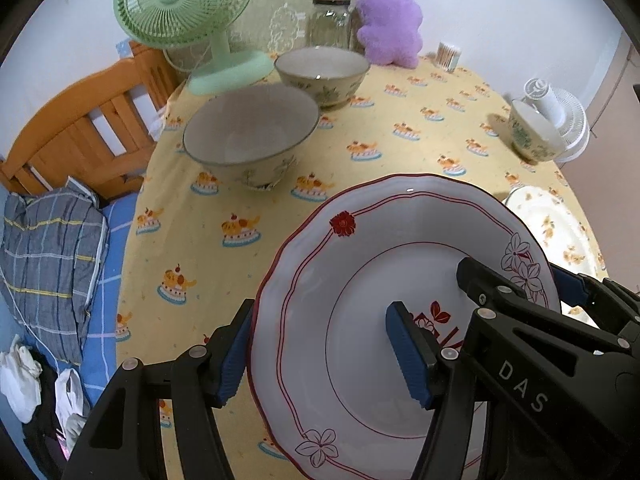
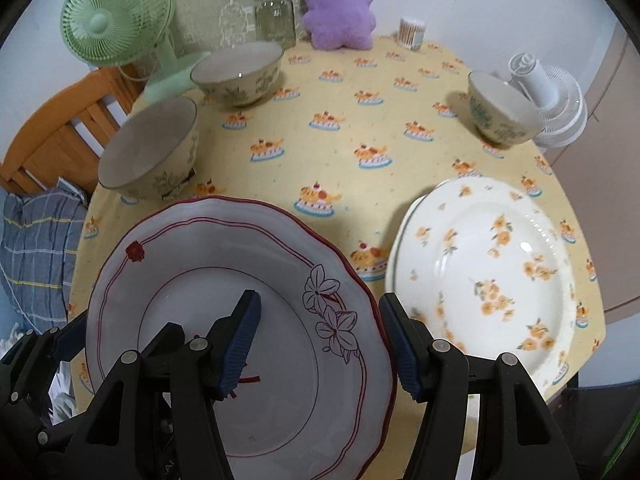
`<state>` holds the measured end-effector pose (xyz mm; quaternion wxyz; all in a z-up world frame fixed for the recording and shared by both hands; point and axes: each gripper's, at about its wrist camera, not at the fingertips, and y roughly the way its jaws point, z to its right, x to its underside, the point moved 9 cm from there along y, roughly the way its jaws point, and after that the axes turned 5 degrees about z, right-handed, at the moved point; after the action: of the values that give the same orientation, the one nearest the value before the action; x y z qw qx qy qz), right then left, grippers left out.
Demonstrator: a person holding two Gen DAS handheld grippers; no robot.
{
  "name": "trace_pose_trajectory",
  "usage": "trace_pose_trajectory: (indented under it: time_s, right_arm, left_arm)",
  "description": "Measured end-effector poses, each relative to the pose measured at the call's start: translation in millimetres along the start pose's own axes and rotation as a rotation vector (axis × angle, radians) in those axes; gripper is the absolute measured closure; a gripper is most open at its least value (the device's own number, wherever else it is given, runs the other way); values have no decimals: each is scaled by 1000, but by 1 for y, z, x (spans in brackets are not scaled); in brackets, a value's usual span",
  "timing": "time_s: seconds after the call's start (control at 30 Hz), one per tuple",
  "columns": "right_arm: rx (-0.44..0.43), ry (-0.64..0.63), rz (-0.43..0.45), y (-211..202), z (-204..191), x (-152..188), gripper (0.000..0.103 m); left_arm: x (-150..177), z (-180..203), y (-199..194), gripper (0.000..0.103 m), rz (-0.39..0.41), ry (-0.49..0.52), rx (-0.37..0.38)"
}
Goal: Organize plates and bowls
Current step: 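Lift the red-rim plate with the right tool, then carry the red-rim plate over the orange-flower plate stack with the right tool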
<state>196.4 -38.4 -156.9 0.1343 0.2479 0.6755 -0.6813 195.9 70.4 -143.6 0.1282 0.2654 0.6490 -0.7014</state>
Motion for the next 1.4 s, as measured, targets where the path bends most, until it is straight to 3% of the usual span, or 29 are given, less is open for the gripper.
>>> trace_pose_trajectory:
  time_s: [0.37,0.9,1.4]
  right_arm:
    - [-33,-16,44,-20,34,-15,38]
    - [-49,-68,40,-24,128,-35,38]
    - [-15,-79,-40,10,208,-27,38]
  left_arm:
    - [-14,38,-14,37,37,-21,-30]
    - [-25,133,-9,37,38,-75,-34]
    - [-14,204,35,37,-45,-109,3]
